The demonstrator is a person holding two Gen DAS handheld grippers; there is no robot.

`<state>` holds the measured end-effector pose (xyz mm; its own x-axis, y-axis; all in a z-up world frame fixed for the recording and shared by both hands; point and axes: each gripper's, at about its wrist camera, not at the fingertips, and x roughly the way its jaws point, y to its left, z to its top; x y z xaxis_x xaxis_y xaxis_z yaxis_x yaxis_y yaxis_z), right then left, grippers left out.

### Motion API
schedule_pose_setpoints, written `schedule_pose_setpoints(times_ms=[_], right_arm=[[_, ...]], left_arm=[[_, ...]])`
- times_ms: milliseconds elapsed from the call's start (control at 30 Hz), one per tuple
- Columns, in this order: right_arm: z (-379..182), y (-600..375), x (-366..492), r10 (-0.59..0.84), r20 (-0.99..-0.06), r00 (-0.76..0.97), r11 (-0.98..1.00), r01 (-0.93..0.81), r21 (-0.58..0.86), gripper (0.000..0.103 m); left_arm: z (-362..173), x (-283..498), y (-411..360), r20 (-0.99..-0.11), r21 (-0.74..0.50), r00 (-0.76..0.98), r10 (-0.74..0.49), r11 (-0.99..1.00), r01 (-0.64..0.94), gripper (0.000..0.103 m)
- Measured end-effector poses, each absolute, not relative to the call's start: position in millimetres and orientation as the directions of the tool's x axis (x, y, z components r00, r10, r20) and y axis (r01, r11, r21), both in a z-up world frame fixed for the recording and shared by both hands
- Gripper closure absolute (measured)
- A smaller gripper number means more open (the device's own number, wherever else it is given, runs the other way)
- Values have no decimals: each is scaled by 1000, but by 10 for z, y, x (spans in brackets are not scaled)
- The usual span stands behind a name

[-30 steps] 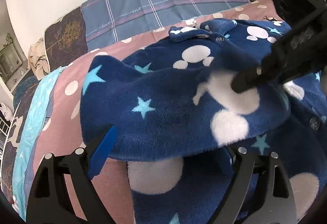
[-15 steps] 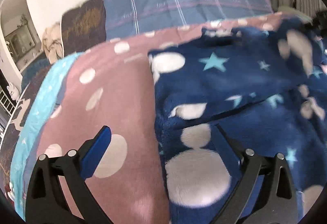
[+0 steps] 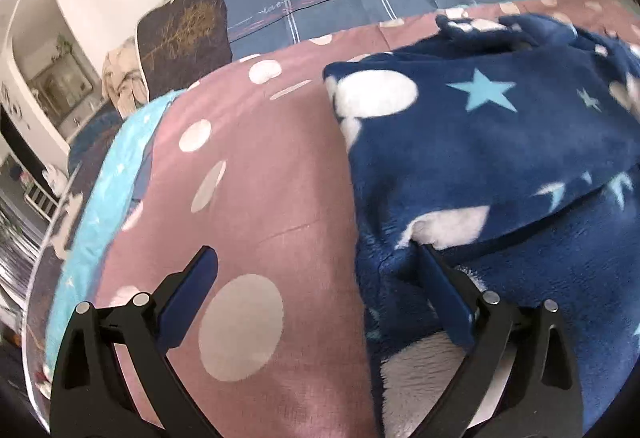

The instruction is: Fold small clothes

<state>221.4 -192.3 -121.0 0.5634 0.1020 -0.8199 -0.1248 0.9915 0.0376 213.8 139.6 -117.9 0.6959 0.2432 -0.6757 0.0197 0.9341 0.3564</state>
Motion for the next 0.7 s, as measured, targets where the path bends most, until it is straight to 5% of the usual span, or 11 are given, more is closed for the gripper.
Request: schedule_pose_setpoints(times_ms=[133, 333, 467, 567, 700], right_arm=[[-770, -2352, 1931, 132, -712, 690, 985, -11, 172, 35], [-401, -3473, 1513, -146, -620, 771, 899, 365, 242, 33], [-492, -4233, 1302, -269, -645, 715, 731, 588, 347, 33], [-638, -4507, 1323, -295, -685, 666, 678, 651, 341, 33], [-839, -4658, 1447, -257, -719, 646, 590, 694, 413, 33]], left_arm=[[-849, 1912, 1381, -619, 304, 761, 193, 953, 6, 6], [-364, 1876, 1045, -557, 111, 829, -60, 983, 146, 27], [-607, 2253, 776, -648, -19, 742, -171, 978, 210, 47], [-1159, 2561, 628, -764, 18, 636, -108, 982, 188, 48], [-1225, 2562, 650, -759, 0, 640, -121, 983, 185, 48]])
